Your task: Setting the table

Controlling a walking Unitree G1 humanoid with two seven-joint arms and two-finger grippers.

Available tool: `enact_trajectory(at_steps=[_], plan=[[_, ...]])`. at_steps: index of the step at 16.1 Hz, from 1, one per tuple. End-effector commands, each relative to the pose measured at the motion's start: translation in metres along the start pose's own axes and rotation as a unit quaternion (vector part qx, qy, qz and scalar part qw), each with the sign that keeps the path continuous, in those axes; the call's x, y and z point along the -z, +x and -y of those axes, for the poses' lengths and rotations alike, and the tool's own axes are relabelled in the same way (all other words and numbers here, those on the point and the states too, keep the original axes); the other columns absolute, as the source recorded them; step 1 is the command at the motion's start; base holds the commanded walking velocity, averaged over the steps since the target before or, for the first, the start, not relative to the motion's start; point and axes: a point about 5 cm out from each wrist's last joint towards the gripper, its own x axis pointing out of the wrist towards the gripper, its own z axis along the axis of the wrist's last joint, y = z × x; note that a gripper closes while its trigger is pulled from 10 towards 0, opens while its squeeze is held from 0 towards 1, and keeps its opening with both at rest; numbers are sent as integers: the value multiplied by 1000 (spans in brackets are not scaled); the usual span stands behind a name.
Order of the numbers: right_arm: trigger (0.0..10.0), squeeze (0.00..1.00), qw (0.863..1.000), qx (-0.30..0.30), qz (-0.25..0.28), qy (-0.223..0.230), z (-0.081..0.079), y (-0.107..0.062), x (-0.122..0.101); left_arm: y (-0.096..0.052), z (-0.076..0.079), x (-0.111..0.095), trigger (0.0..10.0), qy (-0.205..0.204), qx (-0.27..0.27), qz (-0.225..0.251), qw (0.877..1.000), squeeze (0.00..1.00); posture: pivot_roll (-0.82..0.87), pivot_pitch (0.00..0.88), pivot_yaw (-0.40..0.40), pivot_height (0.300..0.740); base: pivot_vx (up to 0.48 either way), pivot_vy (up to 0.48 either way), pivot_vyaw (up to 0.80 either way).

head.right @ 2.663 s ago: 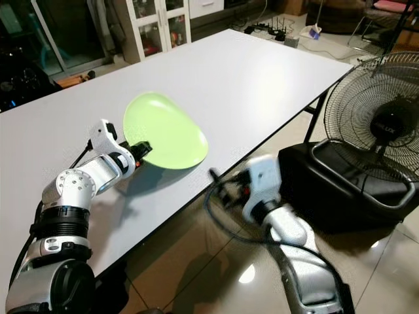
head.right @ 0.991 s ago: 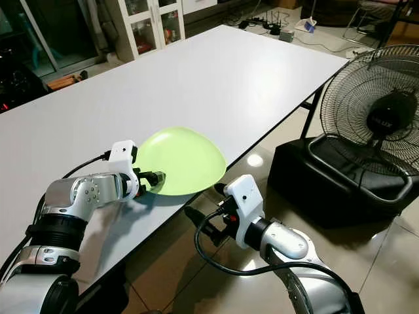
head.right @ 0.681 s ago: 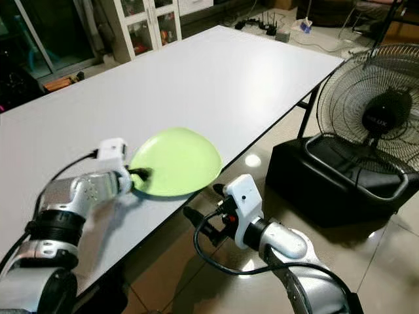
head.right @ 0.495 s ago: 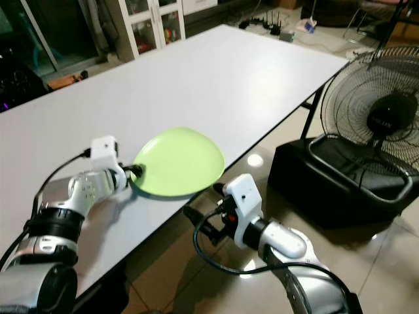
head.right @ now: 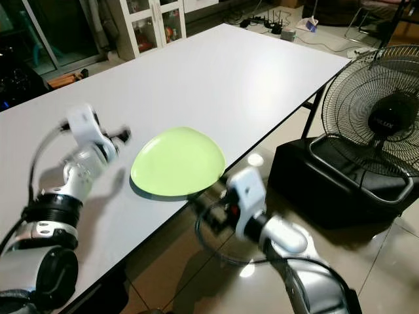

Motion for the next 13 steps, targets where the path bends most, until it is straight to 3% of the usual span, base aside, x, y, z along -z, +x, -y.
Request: enact_trajectory(at_steps=[1, 3, 4, 5, 7, 9, 11, 12, 13], plan=[[10000, 0, 998, 58, 33, -5, 17, 6, -13, -1, 3, -23, 10000, 59, 16, 55, 997, 0, -5, 0, 76, 740, 0, 0, 0], [10000, 0, 991, 119, 61, -5, 34, 10, -28, -3, 6, -37, 10000, 122, 27, 98, 987, 0, 5, 0, 72, 740, 0, 0, 0], [10000, 0, 972, 221, 77, -7, 65, 5, -45, -10, 15, -52, 10000, 219, 74, 149, 962, 0, 9, 0, 69, 740, 0, 0, 0], [10000, 0, 965, 252, 72, -10, 79, 1, -51, -14, 21, -56, 10000, 255, 105, 155, 949, 0, 11, 0, 61, 740, 0, 0, 0], [10000, 0, 966, 254, 46, -31, 90, -1, -59, -22, 30, -61, 10000, 289, 168, 157, 929, 0, 18, 0, 51, 740, 0, 0, 0], [10000, 0, 972, 221, -16, -78, 104, -12, -62, -44, 42, -64, 10000, 337, 278, 156, 886, 0, 21, 0, 36, 740, 0, 0, 0], [10000, 0, 980, 175, -74, -63, 107, -10, -50, -56, 40, -60, 10000, 355, 338, 135, 861, 0, 20, 0, 35, 740, 0, 0, 0], [10000, 0, 978, 156, -120, -71, 108, -9, -38, -62, 33, -53, 10000, 377, 357, 110, 848, 0, 20, 0, 34, 740, 0, 0, 0], [10000, 0, 976, 155, -133, -71, 109, -8, -33, -65, 30, -50, 10000, 388, 365, 99, 841, 0, 21, 0, 31, 740, 0, 0, 0]])
